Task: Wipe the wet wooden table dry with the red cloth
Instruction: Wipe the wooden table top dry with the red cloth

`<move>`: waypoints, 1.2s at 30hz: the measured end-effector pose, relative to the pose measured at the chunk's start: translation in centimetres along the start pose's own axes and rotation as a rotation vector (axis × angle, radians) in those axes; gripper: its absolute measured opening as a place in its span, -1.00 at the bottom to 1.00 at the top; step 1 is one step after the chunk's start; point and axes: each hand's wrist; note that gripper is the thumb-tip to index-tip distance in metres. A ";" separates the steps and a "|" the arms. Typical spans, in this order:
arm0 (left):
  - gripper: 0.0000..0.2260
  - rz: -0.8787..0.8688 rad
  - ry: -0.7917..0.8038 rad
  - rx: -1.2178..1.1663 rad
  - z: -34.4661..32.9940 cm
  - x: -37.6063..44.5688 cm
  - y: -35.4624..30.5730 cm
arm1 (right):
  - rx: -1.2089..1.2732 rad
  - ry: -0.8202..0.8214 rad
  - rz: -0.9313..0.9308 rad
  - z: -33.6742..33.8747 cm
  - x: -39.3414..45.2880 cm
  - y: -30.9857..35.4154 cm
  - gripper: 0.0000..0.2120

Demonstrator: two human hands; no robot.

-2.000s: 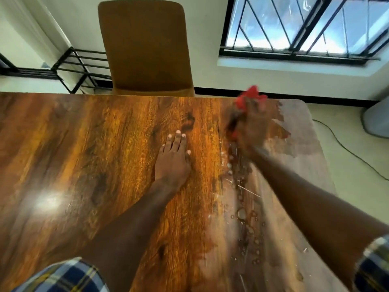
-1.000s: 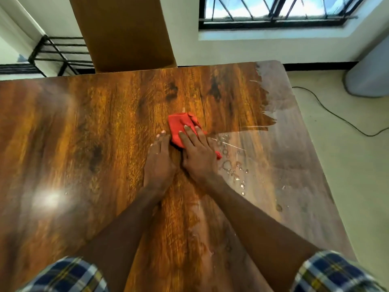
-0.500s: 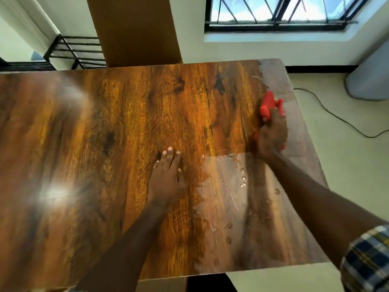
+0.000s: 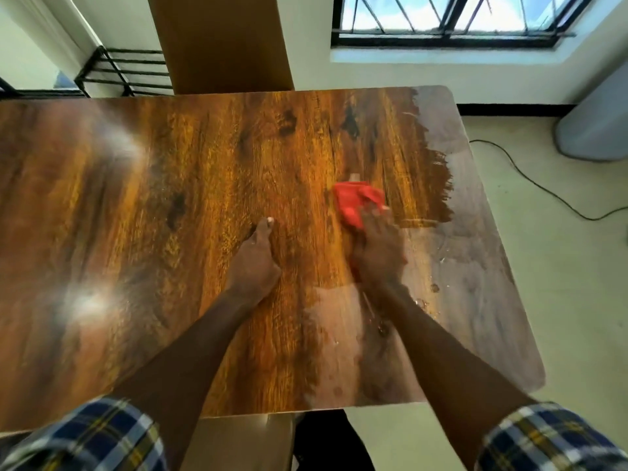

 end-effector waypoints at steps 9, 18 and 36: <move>-0.43 -0.099 -0.009 0.071 -0.4 -6.6 -0.5 | 0.281 -0.270 -0.343 5.6 -1.0 -3.6 -0.59; -0.45 0.020 0.003 0.093 -1.6 -13.8 3.1 | -0.022 0.104 0.154 -8.6 -12.5 5.7 -0.44; -0.60 0.197 -0.212 -0.632 0.4 -14.8 1.8 | 0.018 -0.035 -0.019 0.0 -19.5 8.5 -0.35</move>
Point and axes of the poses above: each hand's wrist, its own x-axis towards the middle knuckle, its own z-axis out of the back of the hand, y = z × x, and after that the axes turned 14 degrees about -x, right-handed
